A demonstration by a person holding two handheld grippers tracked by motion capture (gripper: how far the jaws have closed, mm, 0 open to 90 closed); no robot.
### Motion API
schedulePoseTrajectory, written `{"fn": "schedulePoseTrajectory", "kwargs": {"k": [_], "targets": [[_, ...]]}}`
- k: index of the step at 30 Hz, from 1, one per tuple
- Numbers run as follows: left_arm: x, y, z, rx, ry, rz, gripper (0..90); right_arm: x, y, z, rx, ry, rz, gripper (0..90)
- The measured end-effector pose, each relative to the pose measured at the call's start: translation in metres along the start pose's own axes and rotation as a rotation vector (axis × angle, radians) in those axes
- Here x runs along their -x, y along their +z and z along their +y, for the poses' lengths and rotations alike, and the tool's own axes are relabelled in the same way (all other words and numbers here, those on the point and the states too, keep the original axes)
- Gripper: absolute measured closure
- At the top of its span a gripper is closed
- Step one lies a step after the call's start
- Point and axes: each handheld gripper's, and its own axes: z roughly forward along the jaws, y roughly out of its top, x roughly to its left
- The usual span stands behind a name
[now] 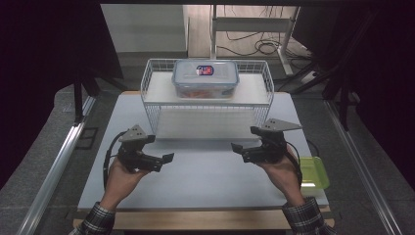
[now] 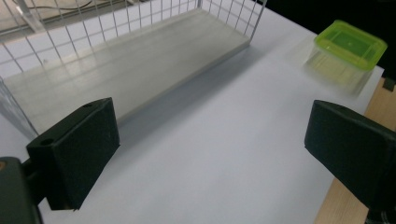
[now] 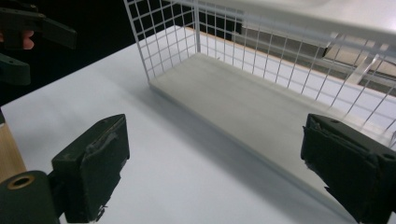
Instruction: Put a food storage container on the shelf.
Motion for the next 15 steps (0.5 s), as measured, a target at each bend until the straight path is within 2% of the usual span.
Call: {"fn": "schedulePoseTrajectory", "kwargs": {"k": [5, 8, 12, 15], "targets": [[0.005, 0.003, -0.018, -0.001, -0.009, 0.001, 2.3, -0.004, 0.001, -0.016, -0.024, -0.015, -0.021, 4.3], [0.006, 0.006, -0.027, 0.013, -0.020, 0.003, 0.7, -0.006, -0.001, -0.023, -0.007, -0.007, -0.042, 3.5], [0.012, 0.008, -0.037, 0.016, -0.002, 0.008, 0.2, -0.012, -0.001, -0.032, -0.004, -0.010, -0.040, 2.5], [0.017, 0.007, -0.046, 0.012, 0.021, 0.030, 0.2, -0.016, -0.002, -0.040, -0.006, -0.019, -0.041, 2.6]]}}
